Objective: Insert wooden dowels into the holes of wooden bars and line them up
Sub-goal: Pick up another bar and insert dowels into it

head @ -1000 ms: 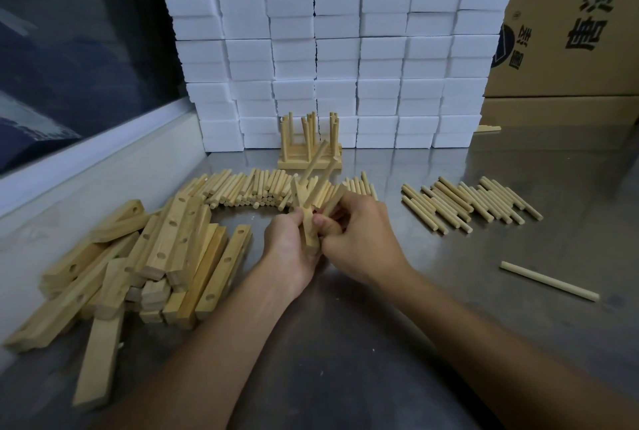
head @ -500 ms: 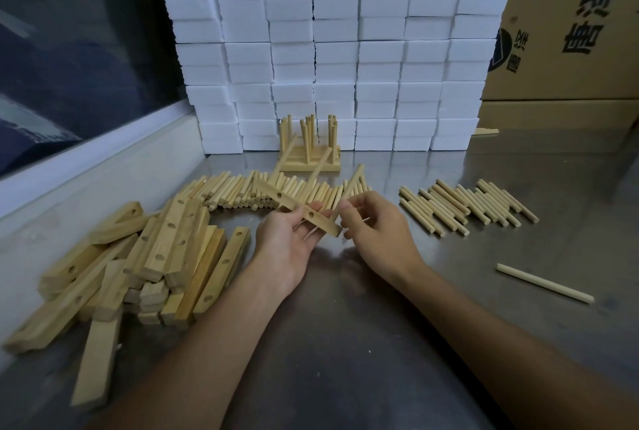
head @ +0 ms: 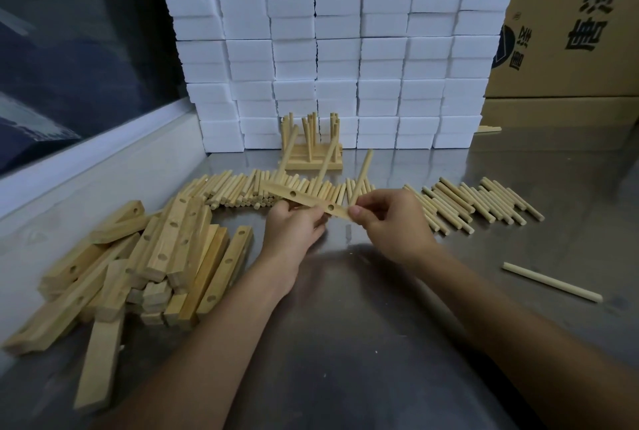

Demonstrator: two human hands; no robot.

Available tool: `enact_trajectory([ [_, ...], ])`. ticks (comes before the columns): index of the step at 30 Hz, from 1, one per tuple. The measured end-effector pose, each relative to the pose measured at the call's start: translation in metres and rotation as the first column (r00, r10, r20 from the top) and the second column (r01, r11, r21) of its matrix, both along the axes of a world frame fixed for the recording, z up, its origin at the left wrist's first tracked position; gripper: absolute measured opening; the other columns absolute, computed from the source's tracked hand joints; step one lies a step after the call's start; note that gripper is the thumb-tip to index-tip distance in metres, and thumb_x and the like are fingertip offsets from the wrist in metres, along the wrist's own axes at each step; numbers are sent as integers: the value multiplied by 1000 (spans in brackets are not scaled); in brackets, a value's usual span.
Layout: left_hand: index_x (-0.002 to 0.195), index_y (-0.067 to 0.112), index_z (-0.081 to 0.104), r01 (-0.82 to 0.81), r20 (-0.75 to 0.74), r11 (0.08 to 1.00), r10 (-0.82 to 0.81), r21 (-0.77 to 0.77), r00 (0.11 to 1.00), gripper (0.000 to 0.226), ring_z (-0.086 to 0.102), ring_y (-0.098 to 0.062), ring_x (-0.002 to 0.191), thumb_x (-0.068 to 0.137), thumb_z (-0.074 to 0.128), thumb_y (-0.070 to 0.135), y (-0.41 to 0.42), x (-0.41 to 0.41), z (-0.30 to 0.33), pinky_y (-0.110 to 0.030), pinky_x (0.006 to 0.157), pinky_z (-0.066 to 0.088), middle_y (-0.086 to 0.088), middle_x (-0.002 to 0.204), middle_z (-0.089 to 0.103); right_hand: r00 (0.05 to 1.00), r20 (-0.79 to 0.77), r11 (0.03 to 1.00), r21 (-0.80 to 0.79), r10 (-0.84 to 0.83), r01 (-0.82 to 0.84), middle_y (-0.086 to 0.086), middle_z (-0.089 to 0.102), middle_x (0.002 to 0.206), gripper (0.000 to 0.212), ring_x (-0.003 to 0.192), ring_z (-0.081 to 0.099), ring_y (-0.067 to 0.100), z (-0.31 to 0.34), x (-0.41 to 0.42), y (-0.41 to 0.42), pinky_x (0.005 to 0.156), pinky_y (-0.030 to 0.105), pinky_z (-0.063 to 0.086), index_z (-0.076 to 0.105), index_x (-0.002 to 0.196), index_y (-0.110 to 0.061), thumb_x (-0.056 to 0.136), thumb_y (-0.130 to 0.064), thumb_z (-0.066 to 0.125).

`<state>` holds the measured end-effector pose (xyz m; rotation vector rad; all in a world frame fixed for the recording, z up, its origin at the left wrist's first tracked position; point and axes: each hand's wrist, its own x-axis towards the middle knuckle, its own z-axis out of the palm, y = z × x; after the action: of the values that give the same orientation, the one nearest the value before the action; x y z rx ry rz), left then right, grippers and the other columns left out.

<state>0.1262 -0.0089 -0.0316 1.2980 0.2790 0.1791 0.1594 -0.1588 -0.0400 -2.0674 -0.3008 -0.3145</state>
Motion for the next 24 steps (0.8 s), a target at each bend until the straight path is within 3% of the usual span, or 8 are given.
enact_trajectory([
  [2, 109, 16, 57, -150, 10, 917, 158, 369, 987, 17, 69, -16, 84, 93, 61, 11, 4, 1, -2, -33, 76, 59, -2, 94, 70, 1000, 16, 999, -19, -27, 28, -10, 70, 85, 9, 83, 65, 6, 3, 8, -4, 80, 29, 57, 74, 99, -19, 92, -21, 69],
  [4, 104, 21, 56, -253, 90, 750, 252, 611, 964, 14, 61, -8, 73, 93, 59, 12, 9, 2, -6, -20, 57, 46, 3, 87, 65, 998, 47, 998, -42, -43, 45, -10, 69, 83, 8, 81, 65, 5, 7, 18, -7, 77, 26, 56, 73, 99, -19, 92, -20, 69],
  [6, 87, 25, 56, -241, 135, 592, 218, 769, 967, 13, 55, -3, 68, 91, 59, 13, 10, 1, -12, -17, 51, 34, 7, 80, 62, 995, 80, 996, -63, -61, 66, -14, 65, 81, 12, 77, 64, 1, 13, 33, -7, 69, 16, 50, 73, 103, -16, 92, -20, 68],
  [8, 77, 29, 55, -159, 109, 442, 137, 883, 985, 18, 53, -3, 66, 89, 59, 16, 9, 2, -16, -20, 52, 33, 10, 74, 61, 991, 103, 992, -87, -85, 94, -16, 62, 79, 14, 72, 63, 1, 19, 51, -3, 57, 11, 47, 72, 105, -14, 93, -19, 68],
  [10, 76, 30, 56, -99, 68, 342, 102, 934, 993, 15, 55, -6, 70, 88, 58, 22, 8, 4, -18, -26, 57, 37, 12, 75, 62, 987, 122, 988, -108, -102, 115, -14, 62, 79, 13, 72, 62, 2, 25, 72, 3, 64, 14, 50, 72, 104, -13, 93, -17, 68],
  [13, 75, 33, 53, -79, 48, 312, 106, 947, 993, 13, 54, -9, 73, 87, 56, 28, 8, 8, -20, -30, 60, 31, 14, 76, 61, 986, 118, 984, -121, -117, 131, -5, 64, 87, 16, 84, 63, 10, 28, 106, 15, 80, 23, 50, 72, 107, -8, 92, -14, 69],
  [18, 81, 33, 54, -104, 65, 282, 147, 954, 987, 8, 47, -3, 68, 89, 54, 35, 7, 12, -22, -25, 55, 22, 13, 75, 58, 985, 105, 960, -232, -135, 156, 5, 69, 93, 7, 89, 63, 18, 16, 148, 33, 80, 28, 49, 73, 96, -7, 91, -9, 69],
  [24, 83, 33, 52, -91, 59, 269, 124, 959, 991, 7, 45, 0, 69, 89, 55, 36, 7, 11, -21, -23, 54, 20, 13, 75, 57, 988, 59, 904, -397, -145, 156, 12, 71, 96, 12, 92, 65, 27, 2, 176, 38, 85, 41, 56, 72, 97, -5, 91, -13, 66],
])
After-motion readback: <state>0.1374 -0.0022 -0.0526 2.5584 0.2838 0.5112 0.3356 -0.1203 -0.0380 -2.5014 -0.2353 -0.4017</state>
